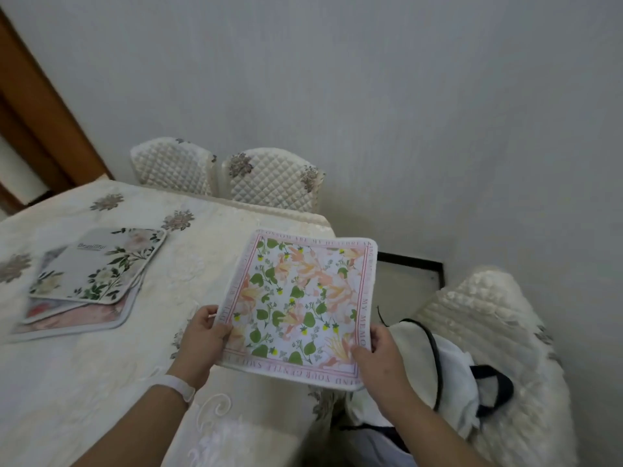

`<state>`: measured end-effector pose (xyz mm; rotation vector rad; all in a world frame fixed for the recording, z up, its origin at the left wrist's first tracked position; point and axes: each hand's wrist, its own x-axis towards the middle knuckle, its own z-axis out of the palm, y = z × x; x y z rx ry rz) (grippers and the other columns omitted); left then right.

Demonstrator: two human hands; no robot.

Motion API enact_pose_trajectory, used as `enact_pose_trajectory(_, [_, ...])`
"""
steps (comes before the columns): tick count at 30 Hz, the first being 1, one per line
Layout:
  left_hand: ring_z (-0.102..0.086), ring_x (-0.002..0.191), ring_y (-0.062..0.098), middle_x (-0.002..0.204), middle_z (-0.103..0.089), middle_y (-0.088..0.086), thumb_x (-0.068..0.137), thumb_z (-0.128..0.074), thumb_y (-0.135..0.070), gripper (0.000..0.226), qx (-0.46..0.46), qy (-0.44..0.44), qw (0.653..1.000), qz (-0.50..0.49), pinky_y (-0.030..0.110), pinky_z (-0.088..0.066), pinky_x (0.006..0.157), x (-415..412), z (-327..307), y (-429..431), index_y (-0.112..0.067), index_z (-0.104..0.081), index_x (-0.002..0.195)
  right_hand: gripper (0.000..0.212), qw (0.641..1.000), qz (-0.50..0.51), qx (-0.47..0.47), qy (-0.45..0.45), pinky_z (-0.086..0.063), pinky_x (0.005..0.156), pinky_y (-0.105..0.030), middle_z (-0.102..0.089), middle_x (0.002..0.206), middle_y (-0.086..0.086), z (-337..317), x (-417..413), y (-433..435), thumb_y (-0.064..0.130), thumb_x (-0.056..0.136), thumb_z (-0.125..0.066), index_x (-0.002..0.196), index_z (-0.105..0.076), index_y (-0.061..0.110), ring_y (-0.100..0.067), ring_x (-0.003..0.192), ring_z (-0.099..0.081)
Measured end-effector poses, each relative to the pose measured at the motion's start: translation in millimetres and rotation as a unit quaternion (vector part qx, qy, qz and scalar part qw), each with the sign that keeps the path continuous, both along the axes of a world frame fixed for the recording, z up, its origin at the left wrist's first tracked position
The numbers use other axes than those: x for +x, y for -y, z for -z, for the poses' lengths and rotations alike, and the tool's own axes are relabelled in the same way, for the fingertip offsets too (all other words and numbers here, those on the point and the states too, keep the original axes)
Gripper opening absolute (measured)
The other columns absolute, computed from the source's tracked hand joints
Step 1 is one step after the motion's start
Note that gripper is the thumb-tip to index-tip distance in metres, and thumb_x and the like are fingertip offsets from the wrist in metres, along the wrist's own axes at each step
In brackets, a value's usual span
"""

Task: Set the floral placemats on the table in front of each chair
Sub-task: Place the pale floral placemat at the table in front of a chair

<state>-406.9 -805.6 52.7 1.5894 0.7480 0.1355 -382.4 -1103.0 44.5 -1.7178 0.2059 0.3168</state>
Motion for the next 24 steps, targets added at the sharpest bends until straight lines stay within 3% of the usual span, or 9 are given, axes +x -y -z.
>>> enact_pose_trajectory(5, [-0.071,0.073,0.026,0.090,-0.072,0.006,0.089,-0.054,-0.004,0.021,0.106,-0.014,0.994,-0.031,0.032,-0.051,0.050,15.1,-4.9,10.9,-0.024,-0.057,0.090,0.021,0.998,-0.052,0.004,-0.030,-0.059,0.061,-0.024,-0.070,0.103,0.006,17.8,33.7,-0.6,0.006,0.093,-0.058,0.099,-0.058,0.026,-0.009,0.087,-0.070])
enact_pose_trajectory(7, [-0.070,0.073,0.023,0.090,-0.072,0.005,0.088,-0.054,-0.005,0.020,0.131,-0.025,0.990,-0.037,0.033,-0.053,0.052,19.3,-3.3,8.1,-0.025,-0.058,0.088,0.024,0.997,-0.065,0.007,-0.041,-0.056,0.057,-0.019,-0.069,0.105,0.008,24.8,41.2,-7.3,0.006,0.093,-0.059,0.100,-0.058,0.029,-0.007,0.089,-0.069])
enact_pose_trajectory(11, [-0.070,0.077,0.028,0.090,-0.071,0.006,0.087,-0.054,-0.005,0.018,0.146,-0.056,0.987,-0.038,0.041,-0.058,0.061,28.2,4.5,-4.2,-0.022,-0.058,0.090,0.023,0.995,-0.079,0.011,-0.058,-0.054,0.051,-0.014,-0.068,0.105,0.010,35.7,55.2,-18.6,0.008,0.093,-0.058,0.102,-0.058,0.029,-0.004,0.088,-0.068])
enact_pose_trajectory(18, [-0.069,0.074,0.023,0.087,-0.071,0.003,0.087,-0.053,-0.006,0.019,0.153,-0.084,0.984,-0.029,0.031,-0.052,0.054,46.1,29.9,-16.7,-0.024,-0.058,0.089,0.024,0.992,-0.091,-0.041,-0.080,-0.055,0.060,-0.022,-0.066,0.104,0.012,64.2,76.3,-36.5,0.010,0.092,-0.055,0.103,-0.056,0.030,-0.006,0.090,-0.065])
enact_pose_trajectory(24, [-0.071,0.065,0.014,0.082,-0.073,-0.004,0.087,-0.052,-0.009,0.030,0.129,-0.111,0.985,-0.012,0.028,-0.053,0.047,56.2,54.7,-37.1,-0.037,-0.060,0.082,0.023,0.982,-0.124,-0.106,-0.094,-0.047,0.055,-0.013,-0.064,0.100,0.015,82.0,83.6,-48.5,0.012,0.091,-0.057,0.099,-0.053,0.032,0.000,0.086,-0.062])
